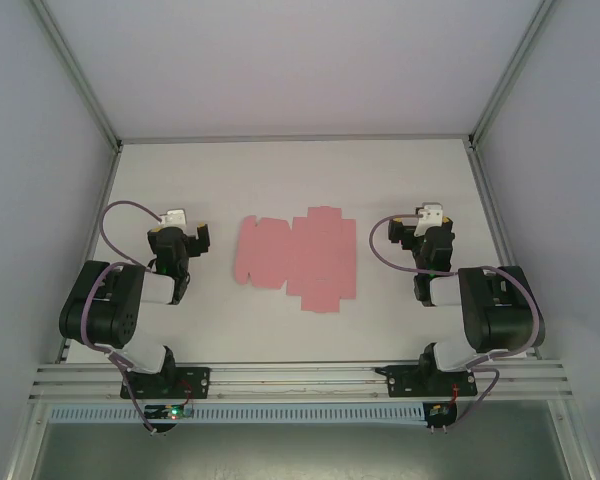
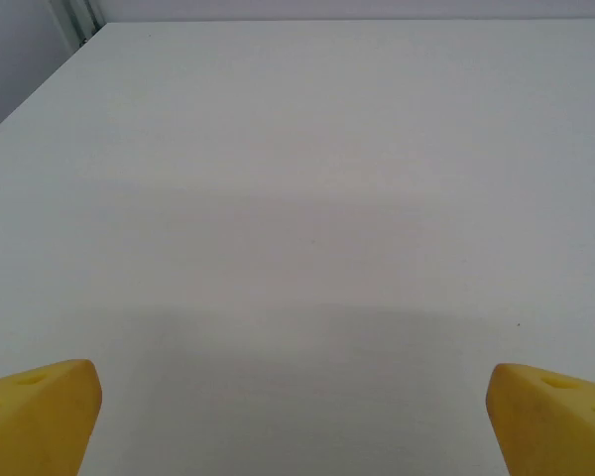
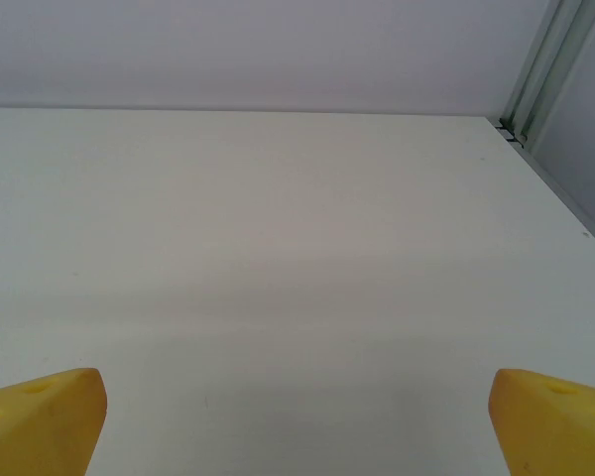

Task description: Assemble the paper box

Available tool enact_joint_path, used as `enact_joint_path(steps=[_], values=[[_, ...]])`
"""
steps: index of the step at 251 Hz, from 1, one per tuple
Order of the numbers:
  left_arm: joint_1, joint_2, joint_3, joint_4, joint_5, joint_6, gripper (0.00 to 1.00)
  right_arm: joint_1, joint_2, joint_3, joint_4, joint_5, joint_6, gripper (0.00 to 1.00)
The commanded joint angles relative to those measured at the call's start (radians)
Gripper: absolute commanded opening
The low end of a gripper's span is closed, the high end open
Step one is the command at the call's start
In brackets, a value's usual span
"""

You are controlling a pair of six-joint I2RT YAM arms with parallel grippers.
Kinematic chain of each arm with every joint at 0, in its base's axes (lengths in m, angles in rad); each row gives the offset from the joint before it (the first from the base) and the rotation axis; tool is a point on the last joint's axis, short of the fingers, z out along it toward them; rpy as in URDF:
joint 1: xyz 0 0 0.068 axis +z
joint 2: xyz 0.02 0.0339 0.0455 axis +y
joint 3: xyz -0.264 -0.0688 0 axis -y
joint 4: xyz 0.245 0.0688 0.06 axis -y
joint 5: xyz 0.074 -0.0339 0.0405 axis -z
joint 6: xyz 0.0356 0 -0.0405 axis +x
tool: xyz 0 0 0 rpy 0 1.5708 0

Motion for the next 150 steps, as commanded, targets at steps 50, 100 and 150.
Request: enact_joint_path(steps=[50, 100, 150], values=[[0.011, -0.012, 0.014, 0.028, -0.008, -0.008, 1.00, 0.000, -0.005, 0.010, 0.014, -0.012, 0.019, 0.98], [0.011, -0.012, 0.016, 0.025, -0.007, -0.008, 1.00, 0.000, -0.006, 0.013, 0.011, -0.014, 0.018, 0.98], [0.013, -0.014, 0.014, 0.027, -0.008, -0.007, 1.00, -0.001, -0.018, 0.020, -0.004, -0.005, 0.023, 0.98]])
